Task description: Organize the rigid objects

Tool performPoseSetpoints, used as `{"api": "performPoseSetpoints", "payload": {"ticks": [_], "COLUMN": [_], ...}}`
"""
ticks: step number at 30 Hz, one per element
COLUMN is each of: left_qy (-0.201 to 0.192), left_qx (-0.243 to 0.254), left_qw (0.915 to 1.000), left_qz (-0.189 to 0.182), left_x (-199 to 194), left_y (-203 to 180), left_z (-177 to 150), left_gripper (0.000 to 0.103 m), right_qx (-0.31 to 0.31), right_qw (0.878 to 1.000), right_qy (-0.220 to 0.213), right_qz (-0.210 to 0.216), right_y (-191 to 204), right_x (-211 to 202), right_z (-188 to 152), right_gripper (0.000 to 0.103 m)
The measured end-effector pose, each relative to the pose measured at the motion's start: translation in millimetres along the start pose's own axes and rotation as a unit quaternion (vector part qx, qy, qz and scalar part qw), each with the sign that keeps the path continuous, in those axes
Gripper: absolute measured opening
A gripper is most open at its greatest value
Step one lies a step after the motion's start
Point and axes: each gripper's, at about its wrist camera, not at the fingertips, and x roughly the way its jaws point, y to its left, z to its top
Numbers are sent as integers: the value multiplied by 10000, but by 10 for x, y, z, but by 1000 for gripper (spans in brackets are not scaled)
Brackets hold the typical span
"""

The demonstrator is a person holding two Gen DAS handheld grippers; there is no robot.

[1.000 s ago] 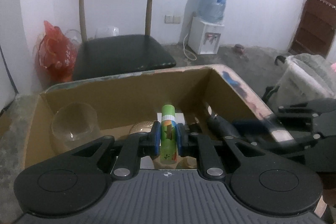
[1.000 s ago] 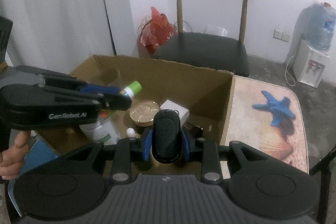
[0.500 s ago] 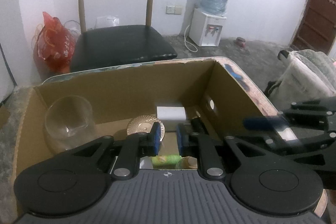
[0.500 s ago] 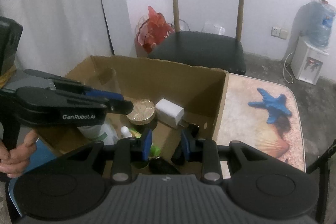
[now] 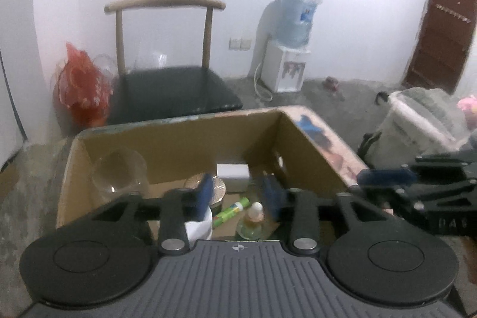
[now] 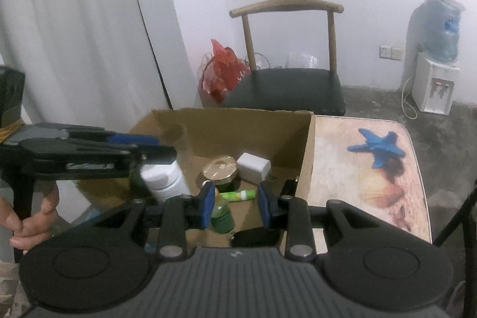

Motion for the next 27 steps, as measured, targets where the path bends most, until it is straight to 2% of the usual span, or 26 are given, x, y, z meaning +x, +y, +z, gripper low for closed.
{"api": "performPoseSetpoints", "payload": {"ticks": [1, 2, 3, 5, 6, 9, 12, 14, 17, 20, 24, 27], "left_qy": [-93, -197, -319, -503, -600, -845, -909, -822, -659, -521, -618, -633], "left_qx": [30, 40, 2, -147, -227, -312, -400, -496, -816, -1089, -873, -659], "left_qw": [10000, 9998, 9995, 9986, 9979, 9958, 9938, 9932, 9916, 9862, 9766, 9696], "left_qz": [-3, 6, 11, 19, 18, 183, 493, 653, 752, 1135, 1865, 2270], "left_x": [-91, -200, -328, -550, -665, -1005, -1237, -1324, -1358, -1281, -1126, -927], "left_y": [-21, -39, -46, -45, -43, -49, -35, 4, 86, 129, 99, 41], "left_z": [-18, -43, -76, -121, -143, -197, -228, -231, -301, -451, -677, -816], "left_gripper": [58, 68, 74, 100, 103, 103, 103, 103, 103, 103, 103, 103], "right_qx": [56, 116, 159, 184, 189, 177, 143, 162, 289, 416, 449, 573], "right_qw": [10000, 9998, 9996, 9987, 9981, 9957, 9934, 9921, 9910, 9916, 9890, 9863], "right_qy": [-42, -120, -238, -451, -558, -849, -1073, -1175, -1251, -1227, -1189, -1117], "right_qz": [24, 53, 89, 143, 187, 322, 384, 407, 381, 58, -760, -1070], "right_y": [9, 13, 30, 89, 127, 245, 356, 409, 455, 476, 532, 554], "right_x": [-83, -178, -290, -506, -625, -916, -1125, -1198, -1221, -1125, -912, -749], "right_z": [-20, -36, -64, -120, -156, -259, -351, -391, -472, -565, -718, -802], "right_gripper": [42, 53, 59, 62, 67, 86, 98, 102, 103, 103, 103, 103]}}
